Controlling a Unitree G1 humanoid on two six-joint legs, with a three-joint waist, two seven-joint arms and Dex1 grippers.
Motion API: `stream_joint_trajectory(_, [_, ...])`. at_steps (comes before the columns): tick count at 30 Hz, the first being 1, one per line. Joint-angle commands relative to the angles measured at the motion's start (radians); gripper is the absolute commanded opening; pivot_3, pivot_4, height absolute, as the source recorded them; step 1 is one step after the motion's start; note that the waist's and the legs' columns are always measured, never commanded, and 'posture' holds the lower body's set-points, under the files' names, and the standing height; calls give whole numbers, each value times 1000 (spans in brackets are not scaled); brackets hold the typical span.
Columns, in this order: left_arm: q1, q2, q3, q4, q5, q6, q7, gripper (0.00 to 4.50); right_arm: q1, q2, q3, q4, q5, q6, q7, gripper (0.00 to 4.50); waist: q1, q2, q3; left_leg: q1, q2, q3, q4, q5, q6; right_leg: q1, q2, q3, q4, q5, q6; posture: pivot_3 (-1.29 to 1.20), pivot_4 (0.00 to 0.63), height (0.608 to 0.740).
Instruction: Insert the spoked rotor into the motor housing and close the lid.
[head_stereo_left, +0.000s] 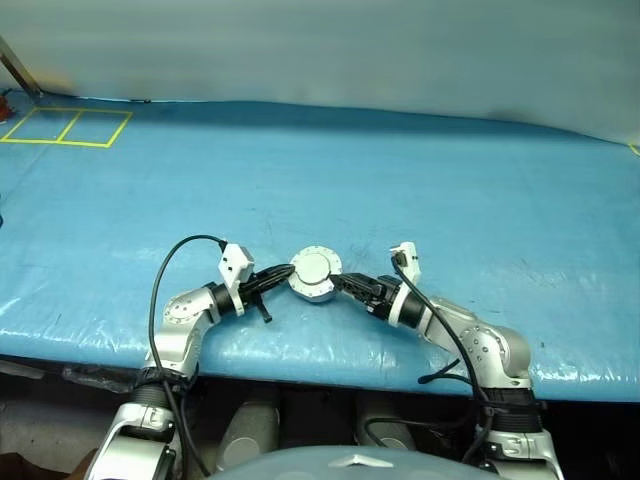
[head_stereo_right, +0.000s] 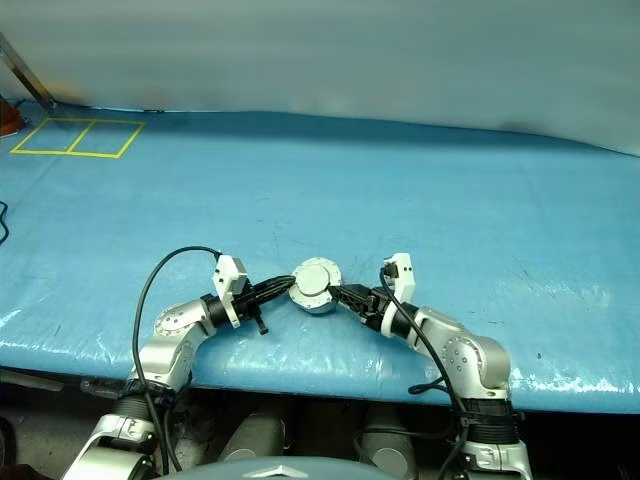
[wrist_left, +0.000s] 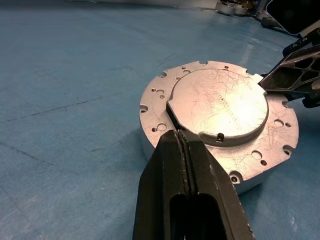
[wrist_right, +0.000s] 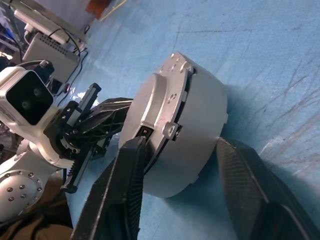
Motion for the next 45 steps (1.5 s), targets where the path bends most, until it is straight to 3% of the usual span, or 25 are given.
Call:
stream_joint_trajectory(1, [13,-1,-18,-4,20,6,-1,0,3,15,-9,4,43,13,11,1383,0,0,0,1,0,0,0,0,0,0,0,0,0,0,0,0,150,740])
stream_joint_trajectory(15, [8,-14,7,3,7,-15,21,0,-1,32,-33,15,93,24,-19,1250,0,0,0,0,0,0,0,0,0,0,0,0,0,0,0,0,150,740])
stream_joint_trajectory(30, [53,-176,223,-148,-340,289,162,0,-113,220,-317,116,396,36,-286,1249,-14,1,2,-5,0,0,-2,0,1,-5,0,-1,0,3,5,0,150,740])
stream_joint_trajectory(33, [74,-221,242,-178,-417,350,165,610,-136,251,-348,114,457,26,-326,1249,-20,1,2,-5,1,0,-3,0,1,-6,1,-1,0,3,5,0,150,740])
stream_joint_trajectory(40, [102,-355,303,-230,-655,532,215,2923,-162,288,-347,60,587,16,-372,1249,-24,2,3,-5,1,0,-3,0,1,-6,1,-1,0,2,4,0,150,740])
stream_joint_trajectory(45, [95,-395,322,-239,-816,687,253,4476,-160,280,-318,40,636,20,-382,1249,-24,1,4,-5,1,0,-3,0,1,-6,1,-1,0,2,3,0,150,740])
